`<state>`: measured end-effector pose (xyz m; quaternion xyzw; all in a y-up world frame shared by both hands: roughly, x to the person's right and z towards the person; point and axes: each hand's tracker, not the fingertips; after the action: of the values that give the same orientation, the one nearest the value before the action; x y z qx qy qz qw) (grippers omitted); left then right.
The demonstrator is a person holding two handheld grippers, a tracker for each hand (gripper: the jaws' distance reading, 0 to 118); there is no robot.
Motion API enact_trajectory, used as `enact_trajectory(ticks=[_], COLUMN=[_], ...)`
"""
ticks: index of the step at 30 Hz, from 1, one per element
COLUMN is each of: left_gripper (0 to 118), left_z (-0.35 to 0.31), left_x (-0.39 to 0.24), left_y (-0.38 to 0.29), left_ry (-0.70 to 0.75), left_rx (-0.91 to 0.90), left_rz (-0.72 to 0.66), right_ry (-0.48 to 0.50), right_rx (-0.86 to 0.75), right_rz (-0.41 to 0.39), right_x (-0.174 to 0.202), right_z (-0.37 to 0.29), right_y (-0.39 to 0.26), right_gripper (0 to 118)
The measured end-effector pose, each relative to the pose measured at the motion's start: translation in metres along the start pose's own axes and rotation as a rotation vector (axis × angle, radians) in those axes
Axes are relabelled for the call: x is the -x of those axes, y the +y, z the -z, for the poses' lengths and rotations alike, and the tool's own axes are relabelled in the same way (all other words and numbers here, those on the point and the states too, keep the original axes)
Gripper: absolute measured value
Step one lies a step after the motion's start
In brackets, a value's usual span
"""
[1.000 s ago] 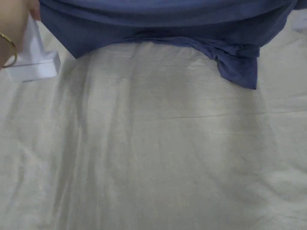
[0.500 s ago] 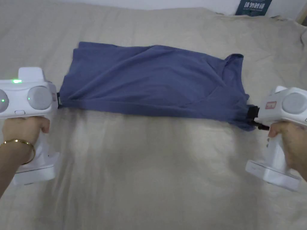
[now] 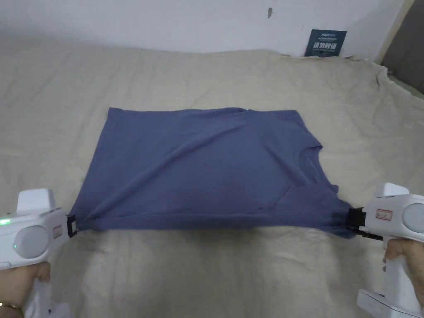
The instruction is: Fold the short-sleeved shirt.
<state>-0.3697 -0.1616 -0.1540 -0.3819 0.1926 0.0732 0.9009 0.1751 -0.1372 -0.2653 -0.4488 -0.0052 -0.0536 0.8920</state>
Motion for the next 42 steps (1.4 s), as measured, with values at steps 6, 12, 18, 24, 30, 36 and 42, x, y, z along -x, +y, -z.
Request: enact_trajectory(ticks=[6, 12, 18, 24, 30, 36, 42], left_gripper=[0, 0, 5, 102, 117, 117, 117], left_z=[-0.034, -0.043, -0.04, -0.052, -0.08, -0.123, -0.15], left_x=[0.017, 0.027, 0.029, 0.049, 0.061, 0.038, 0.003], left_y=[-0.049, -0.077, -0.081, -0.071, -0.024, 0.016, 0.005], left_ry=[-0.021, -0.031, -0.044, -0.093, -0.11, -0.095, -0.101], left_rx=[0.008, 0.062, 0.128, 0.149, 0.044, -0.261, -0.568], left_rz=[-0.044, -0.038, -0.031, -0.06, -0.042, -0.061, -0.007], right_ry=[-0.001, -0.009, -0.008, 0.006, 0.028, 0.064, -0.028], right_rx=[0.012, 0.051, 0.073, 0.071, -0.063, -0.366, -0.762], right_rz=[-0.028, -0.015, -0.012, -0.05, -0.062, -0.148, -0.185], right_x=[-0.016, -0.026, -0.027, -0.034, -0.042, -0.013, 0.025], right_z=[-0.03, -0.036, -0.028, -0.048, -0.098, -0.158, -0.19], right_y=[-0.054, -0.094, -0.107, -0.106, -0.071, -0.05, -0.073], right_gripper=[5, 5, 6, 107, 107, 107, 111])
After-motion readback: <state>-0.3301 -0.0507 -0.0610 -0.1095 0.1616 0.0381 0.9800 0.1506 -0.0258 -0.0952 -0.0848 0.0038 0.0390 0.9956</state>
